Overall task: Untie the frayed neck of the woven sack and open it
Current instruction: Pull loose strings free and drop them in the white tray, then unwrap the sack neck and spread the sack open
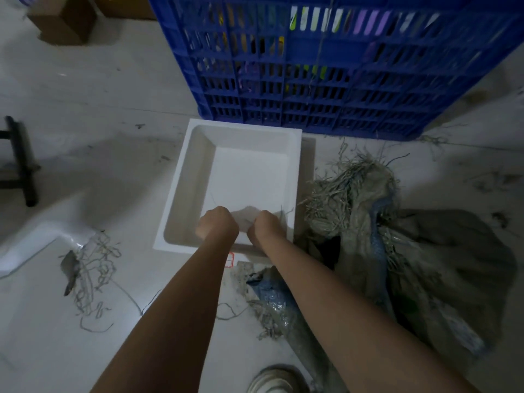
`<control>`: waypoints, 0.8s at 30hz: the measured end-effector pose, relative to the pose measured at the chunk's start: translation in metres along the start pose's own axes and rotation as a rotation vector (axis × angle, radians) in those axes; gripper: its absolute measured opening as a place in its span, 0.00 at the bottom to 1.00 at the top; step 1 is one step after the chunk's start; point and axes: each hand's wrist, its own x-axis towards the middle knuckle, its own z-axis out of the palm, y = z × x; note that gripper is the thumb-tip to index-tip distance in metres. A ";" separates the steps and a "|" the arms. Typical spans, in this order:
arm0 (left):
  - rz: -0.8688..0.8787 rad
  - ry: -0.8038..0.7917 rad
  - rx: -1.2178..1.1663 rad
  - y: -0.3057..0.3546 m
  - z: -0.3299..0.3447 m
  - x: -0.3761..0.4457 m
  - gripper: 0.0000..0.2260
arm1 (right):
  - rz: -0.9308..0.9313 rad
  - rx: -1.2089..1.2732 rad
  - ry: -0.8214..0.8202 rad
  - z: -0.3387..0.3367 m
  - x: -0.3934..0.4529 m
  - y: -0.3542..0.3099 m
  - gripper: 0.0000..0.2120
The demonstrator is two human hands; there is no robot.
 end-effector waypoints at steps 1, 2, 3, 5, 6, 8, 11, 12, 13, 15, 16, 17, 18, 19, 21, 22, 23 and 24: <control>0.003 -0.006 -0.004 0.000 -0.004 -0.003 0.12 | -0.034 -0.031 0.011 -0.004 -0.004 -0.002 0.09; 0.007 -0.012 -0.026 -0.001 -0.007 -0.002 0.12 | -0.055 -0.036 0.022 -0.008 -0.008 -0.005 0.11; 0.017 -0.013 -0.060 -0.001 -0.012 -0.003 0.12 | -0.075 -0.011 0.030 -0.013 -0.011 -0.008 0.12; 0.022 0.001 -0.170 -0.001 -0.023 -0.001 0.13 | -0.146 0.056 0.082 -0.032 -0.020 -0.013 0.13; 0.017 0.014 -0.247 -0.001 -0.027 0.002 0.13 | -0.204 0.081 0.131 -0.045 -0.026 -0.015 0.13; 0.053 -0.010 -0.397 0.007 -0.035 0.002 0.13 | -0.372 0.134 0.244 -0.076 -0.042 -0.016 0.12; 0.164 -0.152 -0.552 0.038 -0.055 -0.033 0.17 | -0.517 0.160 0.543 -0.130 -0.068 -0.010 0.11; 0.205 -0.194 -0.586 0.052 -0.060 -0.045 0.16 | -0.494 0.178 0.669 -0.147 -0.073 -0.003 0.11; 0.244 -0.223 -0.629 0.065 -0.063 -0.058 0.14 | -0.429 0.211 0.781 -0.163 -0.074 0.005 0.10; 0.331 -0.260 -0.694 0.090 -0.065 -0.078 0.13 | -0.199 0.271 0.902 -0.195 -0.070 0.029 0.10; 0.367 -0.281 -0.705 0.102 -0.063 -0.084 0.15 | -0.055 0.290 0.886 -0.209 -0.065 0.042 0.10; 0.398 -0.301 -0.698 0.112 -0.060 -0.090 0.17 | 0.082 0.311 0.812 -0.221 -0.060 0.056 0.12; 0.422 -0.320 -0.672 0.122 -0.056 -0.094 0.19 | 0.186 0.339 0.698 -0.229 -0.056 0.068 0.15; 0.437 -0.336 -0.632 0.130 -0.052 -0.100 0.20 | 0.251 0.375 0.564 -0.234 -0.053 0.078 0.17; 0.447 -0.348 -0.542 0.142 -0.041 -0.105 0.24 | 0.310 0.438 0.327 -0.230 -0.051 0.094 0.21; 0.441 -0.359 -0.507 0.146 -0.035 -0.104 0.25 | 0.328 0.482 0.230 -0.224 -0.052 0.099 0.22; 0.426 -0.377 -0.483 0.149 -0.029 -0.105 0.26 | 0.344 0.535 0.159 -0.216 -0.052 0.104 0.24; 0.405 -0.393 -0.469 0.151 -0.023 -0.104 0.26 | 0.355 0.575 0.116 -0.208 -0.050 0.107 0.26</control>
